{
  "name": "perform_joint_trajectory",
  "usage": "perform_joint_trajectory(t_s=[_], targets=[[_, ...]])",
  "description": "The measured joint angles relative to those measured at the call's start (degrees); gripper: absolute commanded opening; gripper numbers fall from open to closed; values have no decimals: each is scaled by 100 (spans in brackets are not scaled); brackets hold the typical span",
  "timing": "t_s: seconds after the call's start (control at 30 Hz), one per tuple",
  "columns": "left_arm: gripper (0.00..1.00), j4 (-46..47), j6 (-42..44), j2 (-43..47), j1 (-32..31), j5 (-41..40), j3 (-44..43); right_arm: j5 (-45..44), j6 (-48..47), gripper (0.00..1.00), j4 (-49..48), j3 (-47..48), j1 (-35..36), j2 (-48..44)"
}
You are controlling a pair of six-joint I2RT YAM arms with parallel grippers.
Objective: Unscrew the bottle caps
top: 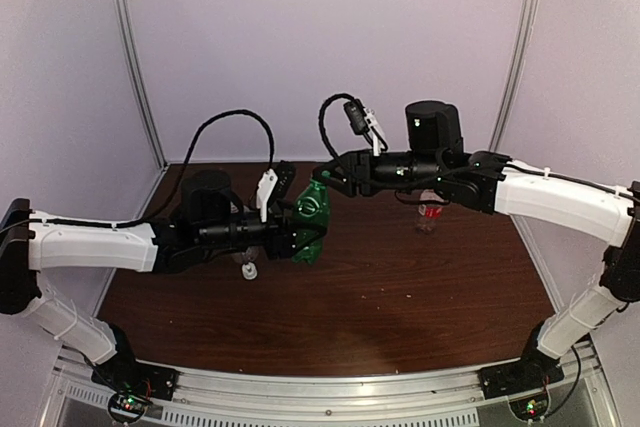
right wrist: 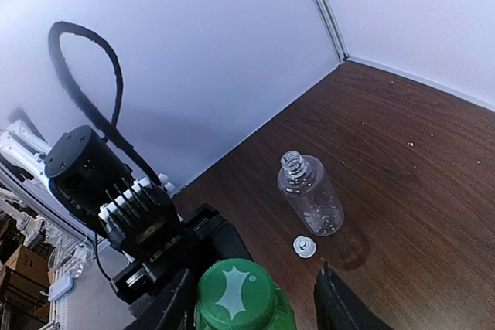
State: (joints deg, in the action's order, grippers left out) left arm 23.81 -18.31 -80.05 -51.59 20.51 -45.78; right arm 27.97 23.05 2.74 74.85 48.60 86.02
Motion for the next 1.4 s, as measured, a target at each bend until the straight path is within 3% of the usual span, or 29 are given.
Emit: perform_joint_trajectory(t_s=[0.43,0.57,0.8,1.2,1.4], targets=[[32,-114,37,4,0,-118,-4,74,31,14,-105,-2,28,94],[32,-98,46,4,2,-96,-4,90,-31,9,-190,-39,28,94],[33,92,63,20,98,505,-2,557,-450,8,-313,-55,-11,31],[33,970,-63,85,118,3250,2,3311,-2055,17,-273,175,-31,-181],[33,1582,-507,-125,48,3985,2,4212,-2610,25,37,444,-20,-11]])
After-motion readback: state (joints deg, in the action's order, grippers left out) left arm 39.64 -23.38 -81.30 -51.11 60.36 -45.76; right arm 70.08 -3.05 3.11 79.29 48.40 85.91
